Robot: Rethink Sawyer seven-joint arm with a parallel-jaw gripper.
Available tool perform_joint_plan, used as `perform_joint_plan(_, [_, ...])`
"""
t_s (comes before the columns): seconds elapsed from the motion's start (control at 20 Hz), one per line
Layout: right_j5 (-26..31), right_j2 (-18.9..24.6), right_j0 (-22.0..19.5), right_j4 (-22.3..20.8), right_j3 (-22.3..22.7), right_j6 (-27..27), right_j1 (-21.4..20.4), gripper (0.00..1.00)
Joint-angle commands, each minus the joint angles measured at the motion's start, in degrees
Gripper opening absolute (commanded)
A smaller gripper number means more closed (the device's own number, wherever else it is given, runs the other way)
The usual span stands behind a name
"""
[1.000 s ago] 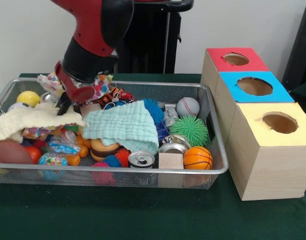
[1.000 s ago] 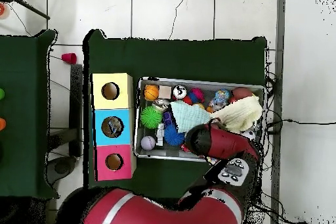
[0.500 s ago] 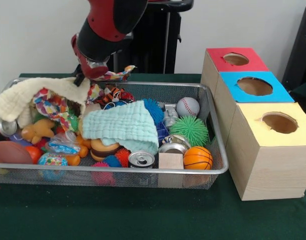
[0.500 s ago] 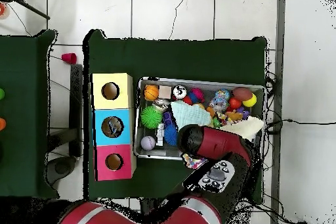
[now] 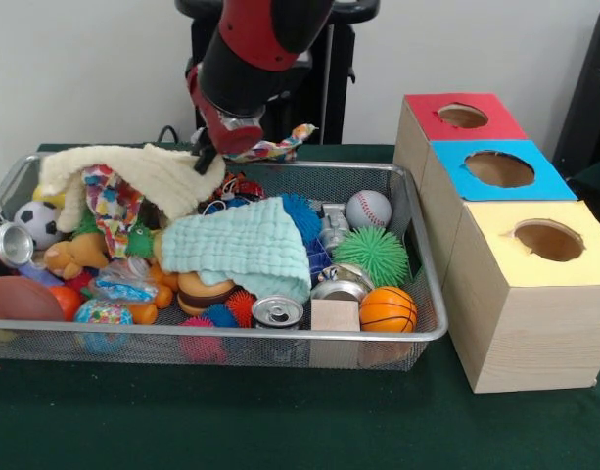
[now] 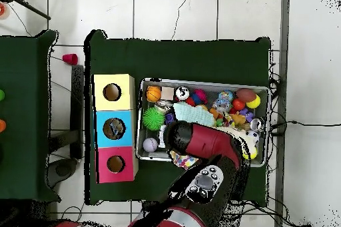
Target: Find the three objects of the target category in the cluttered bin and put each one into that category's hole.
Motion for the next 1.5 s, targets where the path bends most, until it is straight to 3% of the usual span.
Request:
perform_joint_plan(0.05, [-3.48,10.79,2.13,8.55,3.92,14.73,1.22,0.00])
perform_joint_plan(0.5, [-3.04,10.02,5.92,15.58,3.46,17.13,3.08,0.00])
perform_joint_plan(0.7, [-4.02,9.92,6.30,15.70,3.02,14.03,3.90,0.00])
perform_joint_plan(0.75, [-4.56,9.49,6.55,15.94,3.08,13.38,4.20,1.00])
perform_joint_plan(0.95, [-6.62,9.34,6.55,15.52,3.40,12.44,4.36,1.00])
perform_joint_plan(1.15, [-10.35,12.11,4.16,17.24,5.88,11.83,3.30,1.00])
perform_joint_plan(1.35, [-7.60,7.43,6.56,14.77,3.25,10.99,3.55,1.00])
perform_joint_plan(1.5, [-5.76,6.58,6.29,14.20,1.81,9.85,2.92,1.00])
